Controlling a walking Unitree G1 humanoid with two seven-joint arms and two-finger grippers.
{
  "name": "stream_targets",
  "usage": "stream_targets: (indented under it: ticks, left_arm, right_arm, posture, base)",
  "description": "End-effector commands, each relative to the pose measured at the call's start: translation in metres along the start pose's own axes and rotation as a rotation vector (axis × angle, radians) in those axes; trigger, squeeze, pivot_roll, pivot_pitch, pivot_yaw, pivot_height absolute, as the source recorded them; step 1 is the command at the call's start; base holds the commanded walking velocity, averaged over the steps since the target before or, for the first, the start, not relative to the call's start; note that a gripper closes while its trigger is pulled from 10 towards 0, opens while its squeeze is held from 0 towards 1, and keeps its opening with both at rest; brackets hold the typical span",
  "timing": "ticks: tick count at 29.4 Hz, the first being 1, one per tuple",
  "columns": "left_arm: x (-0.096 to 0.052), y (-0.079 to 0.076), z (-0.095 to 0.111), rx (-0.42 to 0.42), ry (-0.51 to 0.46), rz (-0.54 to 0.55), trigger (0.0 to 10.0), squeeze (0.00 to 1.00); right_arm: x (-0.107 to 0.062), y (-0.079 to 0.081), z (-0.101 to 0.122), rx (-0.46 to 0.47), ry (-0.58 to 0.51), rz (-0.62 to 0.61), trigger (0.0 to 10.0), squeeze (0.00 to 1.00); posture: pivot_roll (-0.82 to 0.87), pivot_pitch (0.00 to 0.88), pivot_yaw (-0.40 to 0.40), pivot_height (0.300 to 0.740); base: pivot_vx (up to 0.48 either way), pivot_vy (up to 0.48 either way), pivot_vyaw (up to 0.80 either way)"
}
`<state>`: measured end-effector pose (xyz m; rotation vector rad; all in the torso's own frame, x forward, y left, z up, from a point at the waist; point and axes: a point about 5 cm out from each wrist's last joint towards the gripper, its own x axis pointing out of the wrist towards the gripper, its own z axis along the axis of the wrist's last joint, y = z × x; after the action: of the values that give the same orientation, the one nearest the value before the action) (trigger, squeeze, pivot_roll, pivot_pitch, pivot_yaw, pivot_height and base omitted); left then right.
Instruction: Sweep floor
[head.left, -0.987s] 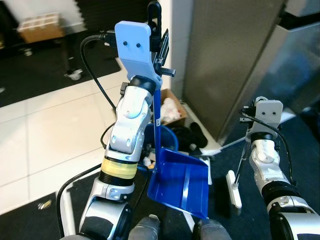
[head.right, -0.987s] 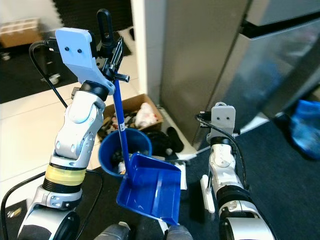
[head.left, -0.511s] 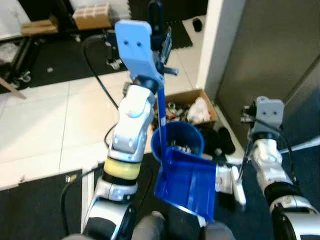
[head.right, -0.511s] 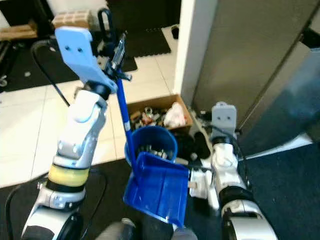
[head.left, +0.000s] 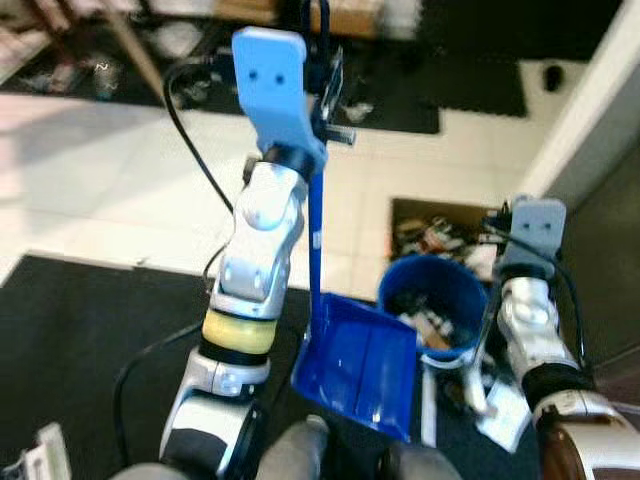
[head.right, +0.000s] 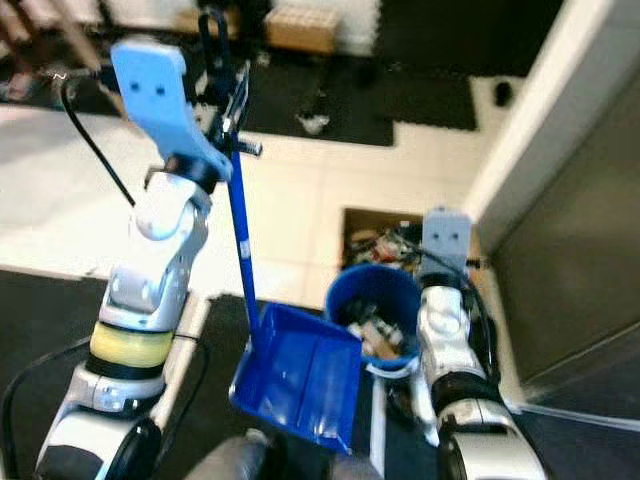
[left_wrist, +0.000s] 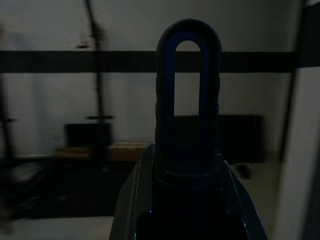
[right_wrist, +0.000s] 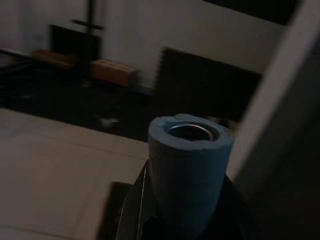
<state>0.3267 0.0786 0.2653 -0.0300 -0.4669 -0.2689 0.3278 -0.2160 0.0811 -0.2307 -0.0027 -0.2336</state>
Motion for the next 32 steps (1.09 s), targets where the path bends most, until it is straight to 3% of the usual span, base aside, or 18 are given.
stream_targets:
  ticks: [1, 9, 13, 32]
  left_arm:
    - [0.0, -0.003, -0.005, 0.022, 0.026, -0.02, 10.0, 0.0]
    - [0.001, -0.003, -0.007, 0.028, 0.031, -0.02, 10.0, 0.0]
    - [-0.002, -0.004, -0.015, -0.007, 0.049, -0.022, 10.0, 0.0]
    - [0.0, -0.001, -0.011, -0.119, 0.032, 0.005, 10.0, 0.0]
  right_arm:
    - [0.0, -0.002, 0.002, 0.011, -0.014, -0.015, 10.0, 0.0]
    - [0.0, -0.002, 0.002, 0.01, -0.015, -0.014, 10.0, 0.0]
    - [0.001, -0.002, 0.003, 0.009, -0.019, -0.012, 10.0, 0.0]
    - [0.001, -0.003, 0.003, 0.005, -0.021, -0.013, 10.0, 0.0]
  posture:
    - [0.0, 0.04, 0.005, 0.74]
    - [0.0, 0.038, 0.004, 0.74]
    - [-0.01, 0.035, 0.003, 0.74]
    - [-0.01, 0.034, 0.002, 0.74]
  base:
    - [0.0, 0.0, 0.8]
    - [0.0, 0.0, 0.8]
    - [0.0, 0.0, 0.8]
    - [0.0, 0.0, 0.8]
